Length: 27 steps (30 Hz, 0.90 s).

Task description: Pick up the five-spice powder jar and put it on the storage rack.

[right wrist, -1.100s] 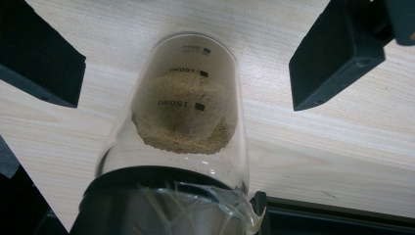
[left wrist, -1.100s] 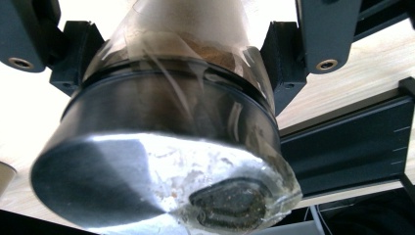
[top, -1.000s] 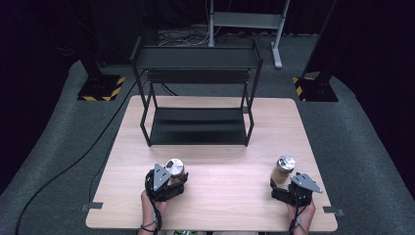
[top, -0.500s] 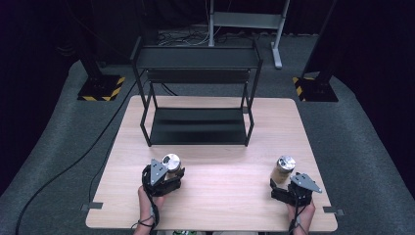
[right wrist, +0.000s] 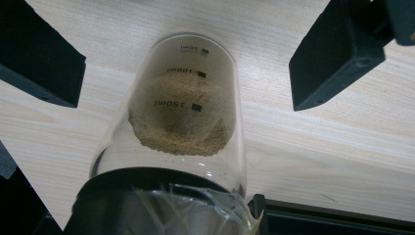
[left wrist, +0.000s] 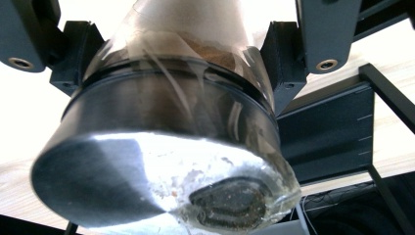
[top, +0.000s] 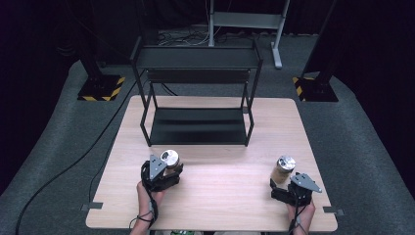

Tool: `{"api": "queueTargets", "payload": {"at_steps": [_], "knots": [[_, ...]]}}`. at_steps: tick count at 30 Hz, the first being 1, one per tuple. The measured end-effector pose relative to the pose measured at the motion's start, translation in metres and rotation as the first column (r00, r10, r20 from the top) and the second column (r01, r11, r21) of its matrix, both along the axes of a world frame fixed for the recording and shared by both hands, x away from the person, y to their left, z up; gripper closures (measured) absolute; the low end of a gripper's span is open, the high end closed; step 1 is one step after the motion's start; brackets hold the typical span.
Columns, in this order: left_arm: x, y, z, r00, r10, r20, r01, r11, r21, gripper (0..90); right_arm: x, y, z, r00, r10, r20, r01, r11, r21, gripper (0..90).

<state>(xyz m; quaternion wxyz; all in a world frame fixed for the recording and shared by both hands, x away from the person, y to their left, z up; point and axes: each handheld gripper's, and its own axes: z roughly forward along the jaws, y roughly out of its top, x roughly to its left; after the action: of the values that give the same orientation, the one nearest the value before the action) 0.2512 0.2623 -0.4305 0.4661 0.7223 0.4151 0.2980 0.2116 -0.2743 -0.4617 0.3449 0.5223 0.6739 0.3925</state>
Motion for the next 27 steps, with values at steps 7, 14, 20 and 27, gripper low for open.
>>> {"api": "queueTargets", "payload": {"at_steps": [7, 14, 20, 27], "knots": [[0.007, 0.005, 0.004, 1.0, 0.001, 0.003, -0.001, 1.0, -0.005, 31.1, 0.0, 0.001, 0.0, 1.0, -0.001, 0.0, 0.001, 1.0, -0.001, 0.0], [0.013, 0.006, 0.008, 0.9999, 0.007, 0.012, -0.007, 1.0, 0.003, 31.1, 0.0, 0.001, 0.0, 1.0, -0.001, -0.003, 0.001, 1.0, -0.004, 0.0], [0.018, 0.007, 0.01, 0.9999, 0.008, 0.014, -0.008, 0.9999, 0.009, 31.1, 0.001, 0.001, 0.0, 1.0, -0.001, -0.003, 0.001, 1.0, -0.004, 0.0], [0.025, 0.009, 0.011, 0.9999, 0.011, 0.008, -0.011, 0.9999, -0.002, 31.1, 0.001, 0.001, 0.0, 1.0, 0.0, -0.004, 0.0, 1.0, -0.006, 0.0]]}}
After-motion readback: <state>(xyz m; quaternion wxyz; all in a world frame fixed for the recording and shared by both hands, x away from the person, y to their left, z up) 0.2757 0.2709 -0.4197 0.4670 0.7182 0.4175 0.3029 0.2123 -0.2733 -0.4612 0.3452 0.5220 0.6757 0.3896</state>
